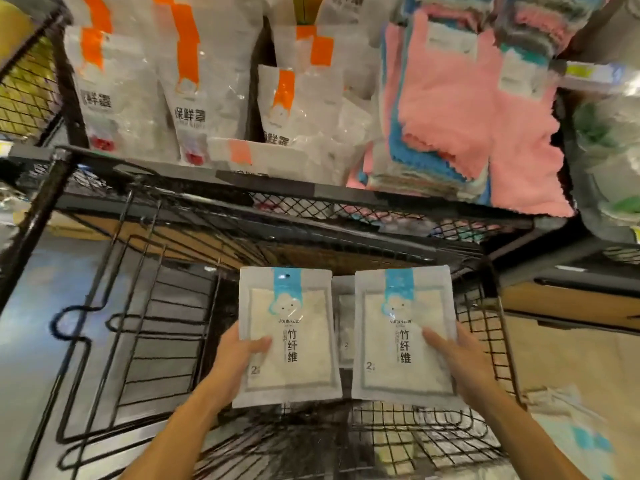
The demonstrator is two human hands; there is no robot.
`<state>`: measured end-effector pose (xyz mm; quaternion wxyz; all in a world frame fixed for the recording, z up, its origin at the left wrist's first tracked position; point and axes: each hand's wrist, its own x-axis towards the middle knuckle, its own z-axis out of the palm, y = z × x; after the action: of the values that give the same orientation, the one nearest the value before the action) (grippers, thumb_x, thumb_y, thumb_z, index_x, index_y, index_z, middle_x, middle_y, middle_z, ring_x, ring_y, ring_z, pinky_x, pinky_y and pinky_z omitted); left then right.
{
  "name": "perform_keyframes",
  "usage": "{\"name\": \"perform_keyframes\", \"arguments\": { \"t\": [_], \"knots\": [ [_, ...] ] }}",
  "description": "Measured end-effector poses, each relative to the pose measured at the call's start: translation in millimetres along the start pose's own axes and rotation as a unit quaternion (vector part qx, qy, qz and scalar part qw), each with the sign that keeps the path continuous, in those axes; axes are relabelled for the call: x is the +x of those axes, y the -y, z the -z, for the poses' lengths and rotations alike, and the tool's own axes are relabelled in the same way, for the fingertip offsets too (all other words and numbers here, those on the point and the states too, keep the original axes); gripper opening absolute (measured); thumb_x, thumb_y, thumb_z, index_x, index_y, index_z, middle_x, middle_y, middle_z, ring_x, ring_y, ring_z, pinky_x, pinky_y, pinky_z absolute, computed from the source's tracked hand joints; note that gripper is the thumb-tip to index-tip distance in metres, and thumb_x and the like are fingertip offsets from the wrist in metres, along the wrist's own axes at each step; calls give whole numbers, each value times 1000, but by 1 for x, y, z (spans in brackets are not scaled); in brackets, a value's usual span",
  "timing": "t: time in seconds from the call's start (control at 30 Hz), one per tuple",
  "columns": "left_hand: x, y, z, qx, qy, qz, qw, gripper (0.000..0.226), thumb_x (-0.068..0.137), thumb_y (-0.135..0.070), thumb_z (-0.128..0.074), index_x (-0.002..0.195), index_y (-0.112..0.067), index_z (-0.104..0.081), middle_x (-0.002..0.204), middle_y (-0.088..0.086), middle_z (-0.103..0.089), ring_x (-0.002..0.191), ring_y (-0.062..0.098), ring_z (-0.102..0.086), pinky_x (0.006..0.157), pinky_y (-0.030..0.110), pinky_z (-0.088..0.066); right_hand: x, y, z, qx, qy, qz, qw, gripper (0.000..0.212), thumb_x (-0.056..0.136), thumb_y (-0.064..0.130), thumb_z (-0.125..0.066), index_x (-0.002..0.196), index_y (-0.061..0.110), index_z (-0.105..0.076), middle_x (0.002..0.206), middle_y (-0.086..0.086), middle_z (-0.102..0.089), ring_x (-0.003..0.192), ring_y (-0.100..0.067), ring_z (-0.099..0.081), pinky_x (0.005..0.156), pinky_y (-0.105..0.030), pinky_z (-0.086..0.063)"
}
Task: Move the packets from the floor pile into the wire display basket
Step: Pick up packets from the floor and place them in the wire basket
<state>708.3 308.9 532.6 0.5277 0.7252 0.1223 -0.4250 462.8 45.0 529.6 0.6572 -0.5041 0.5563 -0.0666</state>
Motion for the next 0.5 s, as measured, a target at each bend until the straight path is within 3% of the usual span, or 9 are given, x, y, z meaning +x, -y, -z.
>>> {"name": "perform_keyframes", "arguments": {
  "t": [0.1, 0.23, 0.3, 0.4, 0.5],
  "knots": [
    [52, 20, -11, 10, -1, 26, 1000, 38, 86, 11, -68, 115, -14, -66, 108, 13, -77, 94, 33, -75, 73, 45, -62, 33, -23, -16, -13, -17, -14, 1000, 25, 95, 14, -69, 120, 13, -63, 100, -12, -79, 83, -28, -78, 65, -44, -65],
    [107, 47, -22, 50, -6, 36, 998, 35, 89, 2, -72, 114, -21, -67, 107, 4, -76, 100, 28, -73, 88, 50, -59, 71, -55, -38, -18, -35, -34, 999, 22, 92, 17, -71, 112, 17, -61, 98, -8, -77, 77, -25, -78, 61, -42, -64],
    [130, 59, -25, 54, -13, 38, 998, 36, 87, 0, -74, 117, -18, -66, 107, 2, -75, 102, 26, -70, 91, 48, -57, 88, -65, -46, -11, -39, -41, 998, 19, 92, 16, -71, 110, 18, -63, 101, -7, -76, 85, -30, -76, 63, -42, -63],
    [160, 79, -26, 41, -25, 52, 998, 34, 85, 4, -76, 108, -19, -68, 106, 2, -75, 101, 23, -70, 91, 44, -55, 116, -79, -55, -31, -46, -29, 998, 16, 95, 12, -67, 110, 16, -64, 96, -2, -75, 82, -21, -76, 56, -28, -60],
    [185, 97, -28, 42, -38, 60, 997, 43, 82, 4, -78, 122, -5, -66, 112, 13, -75, 107, 32, -71, 95, 51, -57, 139, -95, -61, -60, -43, -16, 997, 14, 97, 10, -65, 109, 18, -67, 89, 3, -78, 76, -10, -76, 56, -23, -59]
  ]
}}
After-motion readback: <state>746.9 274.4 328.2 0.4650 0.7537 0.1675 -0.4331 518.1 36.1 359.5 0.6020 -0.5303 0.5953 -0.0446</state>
